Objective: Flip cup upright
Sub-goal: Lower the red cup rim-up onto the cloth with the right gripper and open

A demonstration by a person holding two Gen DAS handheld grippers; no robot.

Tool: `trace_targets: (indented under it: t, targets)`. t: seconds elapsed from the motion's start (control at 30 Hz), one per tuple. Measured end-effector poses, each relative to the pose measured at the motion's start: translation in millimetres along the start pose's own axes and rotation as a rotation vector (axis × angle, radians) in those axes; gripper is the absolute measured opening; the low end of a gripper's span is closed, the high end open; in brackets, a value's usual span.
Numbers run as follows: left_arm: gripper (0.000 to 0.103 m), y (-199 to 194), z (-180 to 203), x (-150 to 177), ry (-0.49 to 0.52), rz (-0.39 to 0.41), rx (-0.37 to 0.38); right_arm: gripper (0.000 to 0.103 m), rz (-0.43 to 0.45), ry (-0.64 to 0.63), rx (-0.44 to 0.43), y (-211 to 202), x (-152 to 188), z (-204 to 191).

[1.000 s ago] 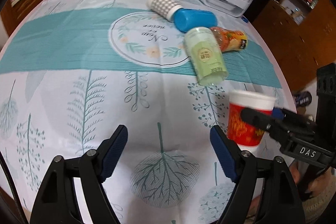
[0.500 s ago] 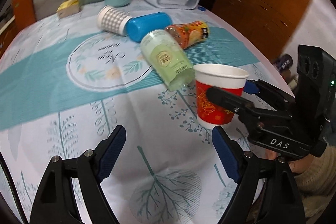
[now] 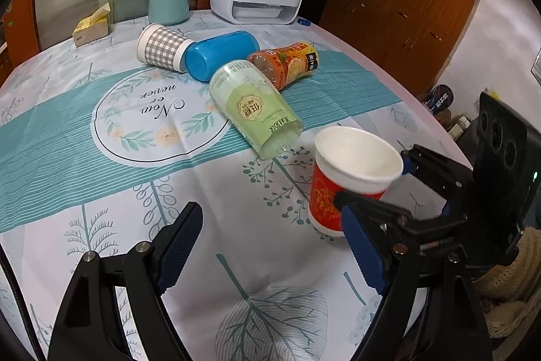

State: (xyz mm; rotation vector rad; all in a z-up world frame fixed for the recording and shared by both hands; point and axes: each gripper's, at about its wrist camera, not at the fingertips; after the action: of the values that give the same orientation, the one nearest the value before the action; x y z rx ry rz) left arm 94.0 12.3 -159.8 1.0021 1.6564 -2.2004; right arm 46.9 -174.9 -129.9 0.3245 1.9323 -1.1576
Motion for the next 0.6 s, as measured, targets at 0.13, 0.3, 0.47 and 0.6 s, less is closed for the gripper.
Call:
trace_targets:
  t: [0.13, 0.3, 0.47, 0.6]
  targets:
    - [0.083, -6.8, -1.2, 0.8, 0.0, 0.013, 0.014, 0.068, -0.035, -0.018, -0.013, 0.9, 4.5, -4.7]
    - [0.088, -13.5, 5.2, 3.2, 0.026, 0.02, 0.01, 0.074, -0.045, -0.009, -0.017, -2.3, 9.9, -6.2]
    - [0.088, -20.4, 15.0, 6.2, 0.039, 0.02, 0.002, 0.075, -0.05, -0.019, -0.014, -13.0, 14.1, -12.5]
    - [0.088, -27.9, 24.9, 10.4, 0.036, 0.022, 0.001, 0.075, -0.057, -0.016, -0.01, -23.2, 17.5, -15.4]
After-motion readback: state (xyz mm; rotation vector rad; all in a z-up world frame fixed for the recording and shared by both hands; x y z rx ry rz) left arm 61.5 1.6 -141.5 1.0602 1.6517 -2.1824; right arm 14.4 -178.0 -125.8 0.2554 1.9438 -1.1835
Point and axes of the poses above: each gripper's, at about its wrist camera, not at the fingertips, and y roughly the way its jaws point, z to its right, x to its underside, and after that the axes turned 8 degrees about -x, right-handed
